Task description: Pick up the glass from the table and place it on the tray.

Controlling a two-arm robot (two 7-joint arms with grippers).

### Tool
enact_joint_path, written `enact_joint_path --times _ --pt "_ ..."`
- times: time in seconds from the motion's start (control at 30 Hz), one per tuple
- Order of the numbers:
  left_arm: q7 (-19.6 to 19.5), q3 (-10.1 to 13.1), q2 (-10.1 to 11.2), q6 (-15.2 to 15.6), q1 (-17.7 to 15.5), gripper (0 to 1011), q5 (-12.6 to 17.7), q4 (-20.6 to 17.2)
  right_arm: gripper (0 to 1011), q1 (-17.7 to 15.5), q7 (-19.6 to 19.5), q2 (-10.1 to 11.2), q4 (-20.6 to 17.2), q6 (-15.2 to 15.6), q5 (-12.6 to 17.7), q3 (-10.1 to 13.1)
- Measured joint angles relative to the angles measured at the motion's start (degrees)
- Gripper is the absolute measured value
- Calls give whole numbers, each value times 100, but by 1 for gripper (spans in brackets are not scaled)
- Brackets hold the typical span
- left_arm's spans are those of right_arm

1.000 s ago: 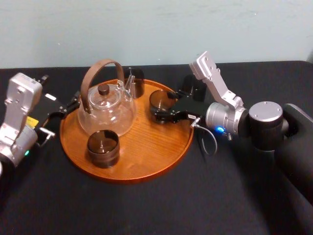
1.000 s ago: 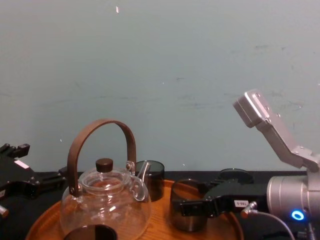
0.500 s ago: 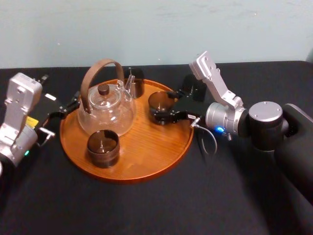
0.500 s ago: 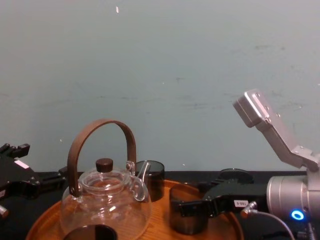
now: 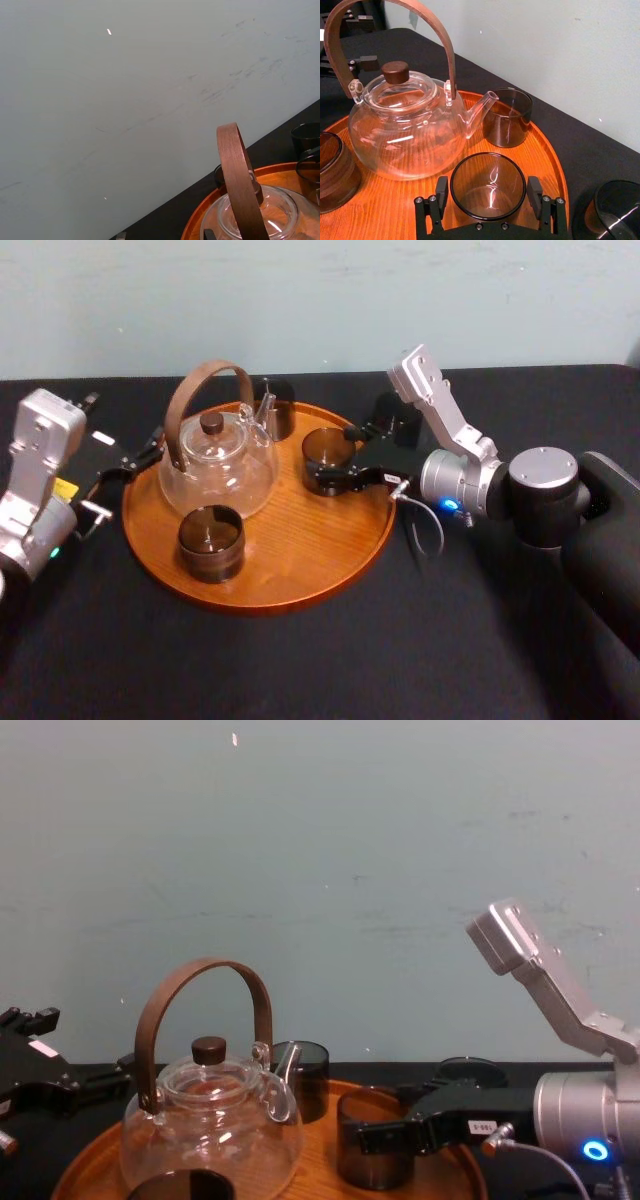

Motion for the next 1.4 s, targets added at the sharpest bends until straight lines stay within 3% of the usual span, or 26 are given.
enact_joint_path --times 0.47,0.77,1.4 --pt "0 1 0 0 0 1002 0 0 1003 -6 25 12 -19 7 15 4" --pt "0 0 0 0 0 1001 0 0 1002 -285 226 373 -634 138 193 115" --pt "0 0 0 0 0 1001 0 0 1002 -917 130 1127 -1639 492 551 382"
